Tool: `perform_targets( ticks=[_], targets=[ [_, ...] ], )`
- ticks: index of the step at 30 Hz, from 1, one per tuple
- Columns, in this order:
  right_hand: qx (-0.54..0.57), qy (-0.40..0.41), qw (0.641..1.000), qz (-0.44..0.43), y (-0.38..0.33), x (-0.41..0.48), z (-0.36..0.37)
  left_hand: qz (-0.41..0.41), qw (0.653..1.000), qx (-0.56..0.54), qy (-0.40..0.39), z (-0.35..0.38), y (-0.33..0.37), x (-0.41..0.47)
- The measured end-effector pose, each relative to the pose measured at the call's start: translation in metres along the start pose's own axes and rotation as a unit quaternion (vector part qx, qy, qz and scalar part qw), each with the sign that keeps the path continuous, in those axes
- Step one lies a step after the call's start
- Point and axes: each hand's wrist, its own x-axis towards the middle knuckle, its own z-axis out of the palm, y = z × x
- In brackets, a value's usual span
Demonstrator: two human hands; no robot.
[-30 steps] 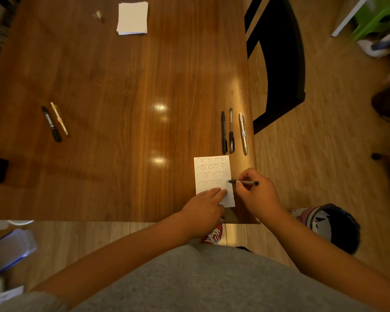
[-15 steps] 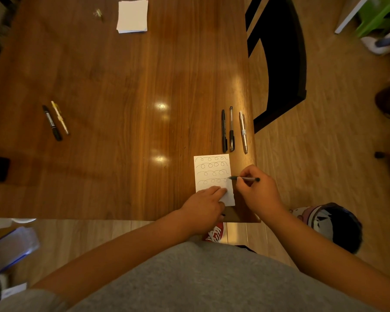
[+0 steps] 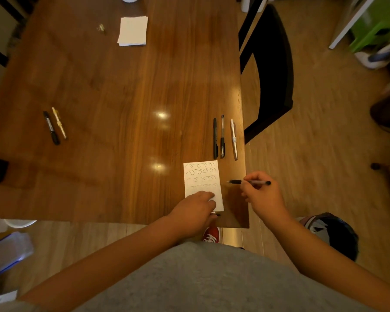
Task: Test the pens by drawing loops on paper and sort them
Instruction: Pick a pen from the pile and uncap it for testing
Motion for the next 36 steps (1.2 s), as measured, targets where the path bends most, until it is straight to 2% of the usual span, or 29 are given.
perform_targets(
  ticks=[4,10,22,25,27,30,36],
  targets=[
    [0.059,-0.037,0.997,0.033,-0.005,-0.009,-0.019,-0.072,0.995,-0.059,0.036,-0.01,0.01,-0.006],
    [0.096,-0.095,0.991,0.003,-0.018,-0.022,-0.034,-0.13,0.981,-0.116,0.085,-0.017,0.022,-0.014],
    [0.107,-0.171,0.979,0.005,-0.04,-0.025,-0.021,-0.133,0.978,-0.124,0.103,-0.041,0.03,-0.016],
    [0.156,-0.176,0.972,0.028,-0.048,-0.021,-0.014,-0.127,0.968,-0.188,0.107,-0.054,0.026,-0.019],
    [0.171,-0.18,0.968,0.033,-0.053,-0.015,-0.009,-0.133,0.941,-0.296,0.1,-0.063,0.02,-0.02],
    [0.16,-0.194,0.967,0.029,-0.063,-0.004,0.001,-0.131,0.88,-0.452,0.061,-0.077,0.009,-0.019],
    [0.159,-0.222,0.961,0.044,-0.082,0.03,0.029,-0.152,0.778,-0.609,0.003,-0.1,-0.027,-0.013]
  ],
)
